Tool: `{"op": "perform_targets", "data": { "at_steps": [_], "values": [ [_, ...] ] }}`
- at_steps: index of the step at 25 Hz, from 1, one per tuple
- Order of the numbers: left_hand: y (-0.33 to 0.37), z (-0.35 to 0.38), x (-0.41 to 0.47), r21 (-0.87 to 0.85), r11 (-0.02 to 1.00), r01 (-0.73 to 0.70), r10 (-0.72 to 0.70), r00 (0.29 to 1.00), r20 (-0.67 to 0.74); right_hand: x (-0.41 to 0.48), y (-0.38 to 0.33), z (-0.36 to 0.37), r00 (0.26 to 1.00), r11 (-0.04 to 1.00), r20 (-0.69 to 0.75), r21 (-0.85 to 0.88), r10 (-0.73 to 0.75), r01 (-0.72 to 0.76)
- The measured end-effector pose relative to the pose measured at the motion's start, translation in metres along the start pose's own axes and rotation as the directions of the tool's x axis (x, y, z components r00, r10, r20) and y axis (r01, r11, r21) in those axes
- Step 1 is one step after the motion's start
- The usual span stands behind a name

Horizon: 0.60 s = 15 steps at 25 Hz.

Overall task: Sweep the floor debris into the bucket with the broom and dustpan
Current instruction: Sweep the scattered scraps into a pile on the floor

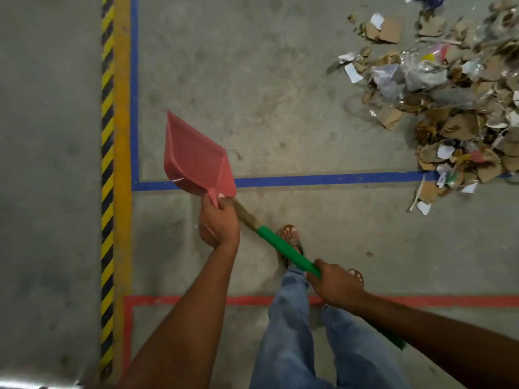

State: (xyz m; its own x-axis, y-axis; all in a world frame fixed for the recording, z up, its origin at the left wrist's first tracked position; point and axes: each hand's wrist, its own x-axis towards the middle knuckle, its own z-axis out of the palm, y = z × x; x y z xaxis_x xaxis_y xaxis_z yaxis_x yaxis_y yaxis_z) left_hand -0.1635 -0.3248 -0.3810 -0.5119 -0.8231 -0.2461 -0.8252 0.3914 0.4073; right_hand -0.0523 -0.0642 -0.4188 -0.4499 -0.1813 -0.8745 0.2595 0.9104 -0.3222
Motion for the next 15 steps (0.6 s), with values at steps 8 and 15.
{"op": "perform_targets", "data": {
  "at_steps": [8,15],
  "values": [
    [-0.113,-0.048,0.023,0.022,0.933,0.359,-0.351,0.922,-0.165,0.083,-0.061,0.022,0.996,0.991,0.088,-0.134,0.025,-0.013],
    [-0.138,-0.055,0.006,0.026,0.88,0.475,-0.47,0.877,-0.095,0.091,-0.07,-0.031,0.98,0.994,-0.179,0.087,0.081,-0.066]
  ]
}}
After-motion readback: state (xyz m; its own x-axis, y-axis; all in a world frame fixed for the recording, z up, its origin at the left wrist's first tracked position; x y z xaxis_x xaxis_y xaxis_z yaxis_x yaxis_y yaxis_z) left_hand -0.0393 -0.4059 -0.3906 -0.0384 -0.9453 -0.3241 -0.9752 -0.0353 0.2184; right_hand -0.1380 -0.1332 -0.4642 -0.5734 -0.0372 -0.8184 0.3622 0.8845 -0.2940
